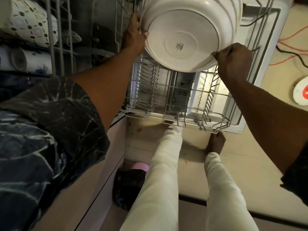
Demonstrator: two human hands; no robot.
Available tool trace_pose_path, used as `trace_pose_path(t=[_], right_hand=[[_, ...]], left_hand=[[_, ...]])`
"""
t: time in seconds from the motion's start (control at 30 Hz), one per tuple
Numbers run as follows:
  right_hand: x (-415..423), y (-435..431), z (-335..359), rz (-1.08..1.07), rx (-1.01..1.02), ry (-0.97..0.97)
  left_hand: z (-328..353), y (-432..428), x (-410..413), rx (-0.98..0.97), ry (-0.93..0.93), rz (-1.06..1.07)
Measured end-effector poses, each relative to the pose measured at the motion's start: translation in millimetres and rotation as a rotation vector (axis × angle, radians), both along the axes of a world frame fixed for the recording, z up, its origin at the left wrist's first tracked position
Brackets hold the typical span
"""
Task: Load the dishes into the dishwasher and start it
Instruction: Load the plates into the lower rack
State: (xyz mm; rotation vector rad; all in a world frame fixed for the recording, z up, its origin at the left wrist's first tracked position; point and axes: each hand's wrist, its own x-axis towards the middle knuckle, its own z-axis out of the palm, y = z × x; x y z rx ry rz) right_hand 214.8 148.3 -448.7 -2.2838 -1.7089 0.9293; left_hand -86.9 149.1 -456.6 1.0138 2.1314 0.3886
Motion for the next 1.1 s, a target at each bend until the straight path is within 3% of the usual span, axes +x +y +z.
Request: trace_pose_path(t=[0.6, 1.1], right_hand=[[4.0, 14.4, 33.7, -0.045, 0.23, 0.161], [2.9, 30.3, 24.6, 0.034, 0.22, 0.082]], left_hand=[[24.1, 3.7, -14.8, 0.408, 0.047, 0.091], [19.7, 21.7, -13.7, 0.263, 0.067, 0.077]])
